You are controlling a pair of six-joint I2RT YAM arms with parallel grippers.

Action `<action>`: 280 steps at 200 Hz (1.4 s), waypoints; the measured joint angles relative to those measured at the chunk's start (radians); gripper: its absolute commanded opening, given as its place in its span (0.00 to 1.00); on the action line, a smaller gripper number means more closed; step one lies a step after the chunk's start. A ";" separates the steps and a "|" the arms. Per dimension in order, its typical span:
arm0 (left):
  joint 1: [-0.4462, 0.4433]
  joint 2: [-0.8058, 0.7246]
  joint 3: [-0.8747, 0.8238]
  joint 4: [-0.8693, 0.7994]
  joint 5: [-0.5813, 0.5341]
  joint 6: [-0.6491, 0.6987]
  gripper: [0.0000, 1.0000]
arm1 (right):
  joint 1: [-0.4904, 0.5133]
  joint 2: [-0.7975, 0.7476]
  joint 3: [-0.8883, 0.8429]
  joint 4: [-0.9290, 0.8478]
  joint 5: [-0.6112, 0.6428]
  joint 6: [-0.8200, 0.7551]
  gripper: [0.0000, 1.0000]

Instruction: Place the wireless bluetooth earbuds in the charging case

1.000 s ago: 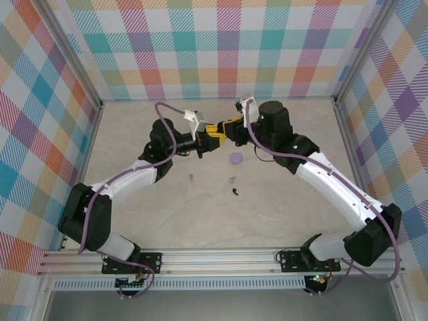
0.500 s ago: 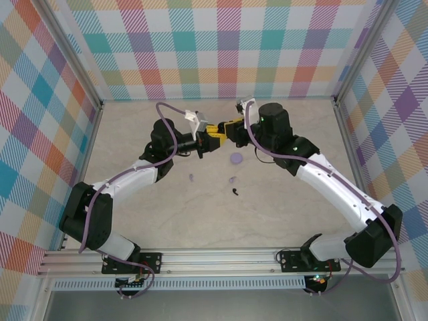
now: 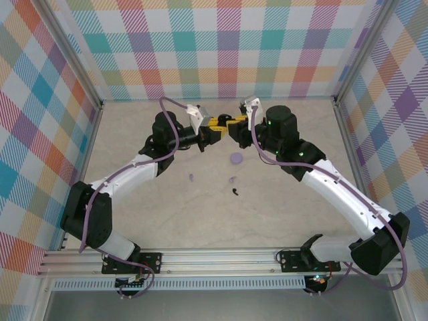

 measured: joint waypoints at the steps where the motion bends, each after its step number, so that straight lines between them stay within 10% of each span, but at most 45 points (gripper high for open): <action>1: 0.000 0.000 0.000 0.000 0.000 0.001 0.16 | 0.000 0.000 -0.001 0.001 -0.001 -0.001 0.20; 280: 0.000 0.017 -0.035 0.097 0.107 0.004 0.16 | 0.000 -0.027 -0.071 0.131 0.029 -0.076 0.21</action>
